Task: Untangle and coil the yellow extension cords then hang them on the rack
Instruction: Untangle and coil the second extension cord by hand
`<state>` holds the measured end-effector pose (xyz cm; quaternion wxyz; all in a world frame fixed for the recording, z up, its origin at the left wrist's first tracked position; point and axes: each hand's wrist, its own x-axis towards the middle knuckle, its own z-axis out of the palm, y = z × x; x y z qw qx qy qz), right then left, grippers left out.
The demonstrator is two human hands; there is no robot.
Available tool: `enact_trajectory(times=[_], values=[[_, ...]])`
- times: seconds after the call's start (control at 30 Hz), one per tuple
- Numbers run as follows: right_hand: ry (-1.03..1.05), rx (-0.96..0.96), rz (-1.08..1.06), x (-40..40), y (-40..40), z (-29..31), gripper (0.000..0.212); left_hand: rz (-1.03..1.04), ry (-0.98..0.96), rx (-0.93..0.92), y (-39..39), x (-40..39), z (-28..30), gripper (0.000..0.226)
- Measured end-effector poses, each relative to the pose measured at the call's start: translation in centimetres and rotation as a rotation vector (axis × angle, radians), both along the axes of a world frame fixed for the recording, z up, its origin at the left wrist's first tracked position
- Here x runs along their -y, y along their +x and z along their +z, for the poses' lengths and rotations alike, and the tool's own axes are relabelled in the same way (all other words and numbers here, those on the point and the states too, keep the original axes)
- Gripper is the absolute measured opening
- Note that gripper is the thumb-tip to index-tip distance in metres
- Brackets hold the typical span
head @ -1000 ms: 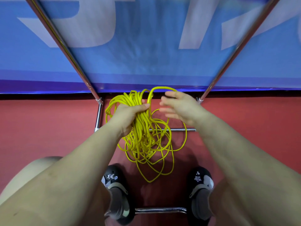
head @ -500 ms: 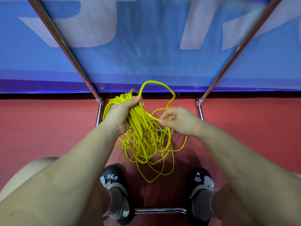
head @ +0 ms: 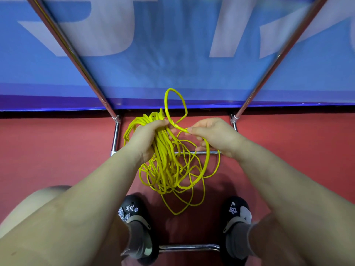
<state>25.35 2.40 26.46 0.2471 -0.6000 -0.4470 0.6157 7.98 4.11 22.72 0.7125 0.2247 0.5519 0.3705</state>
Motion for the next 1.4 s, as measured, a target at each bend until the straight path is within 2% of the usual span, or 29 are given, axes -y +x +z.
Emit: enact_trajectory(times=[0.1, 0.23, 0.33, 0.57, 0.63, 0.7, 0.73, 0.8, 0.87, 0.93, 1.0, 1.07, 1.13, 1.2, 1.4], values=[[0.007, 0.045, 0.015, -0.1, -0.2, -0.4, 0.012, -0.034, 0.003, 0.062, 0.1, 0.1, 0.4, 0.021], [0.038, 0.067, 0.097, 0.0, -0.3, -0.8, 0.012, 0.033, 0.053, 0.057, 0.5, 0.2, 0.4, 0.014], [0.073, 0.077, 0.184, 0.2, -0.2, -1.1, 0.013, 0.057, 0.015, 0.066, 0.5, -0.1, 0.4, 0.019], [-0.091, 0.015, 0.46, 1.0, -0.2, -0.6, 0.008, 0.181, -0.086, 0.129, -0.2, -0.7, 0.7, 0.026], [-0.162, -0.094, 0.484, 1.2, 0.0, -0.6, 0.015, 0.242, -0.092, 0.153, -0.7, -1.0, 0.9, 0.029], [-0.219, -0.231, 0.408, 1.1, 0.3, -0.4, 0.017, 0.316, -0.098, 0.198, -1.1, -1.2, 1.2, 0.031], [-0.216, -0.237, 0.369, 1.1, 0.6, -0.4, 0.018, 0.352, -0.097, 0.204, -1.2, -1.2, 1.3, 0.03], [-0.155, -0.064, 0.399, 1.0, 1.4, -0.9, 0.021, 0.414, -0.082, 0.185, -1.5, -1.4, 1.5, 0.027], [-0.107, 0.257, 0.584, 1.3, 2.3, -1.7, 0.027, 0.472, -0.049, 0.177, -1.9, -1.6, 1.7, 0.025], [-0.163, 0.534, 0.78, 1.7, 3.5, -2.7, 0.035, 0.512, -0.016, 0.204, -2.7, -2.1, 1.8, 0.025], [-0.204, 0.692, 0.84, 2.1, 4.7, -3.5, 0.037, 0.524, 0.02, 0.257, -3.4, -2.4, 2.0, 0.023], [-0.174, 0.717, 0.75, 2.0, 5.9, -4.1, 0.028, 0.522, 0.037, 0.291, -3.8, -2.5, 2.3, 0.018], [-0.175, 0.611, 0.606, 1.7, 6.6, -4.5, 0.016, 0.534, 0.036, 0.313, -3.9, -2.5, 2.6, 0.014], [-0.166, 0.496, 0.448, 1.3, 6.7, -4.2, 0.018, 0.535, 0.037, 0.343, -4.0, -2.5, 2.7, 0.012], [-0.088, 0.205, 0.018, 0.3, 5.3, -2.2, 0.006, 0.36, 0.024, 0.337, -3.0, -1.8, 2.9, 0.014]])
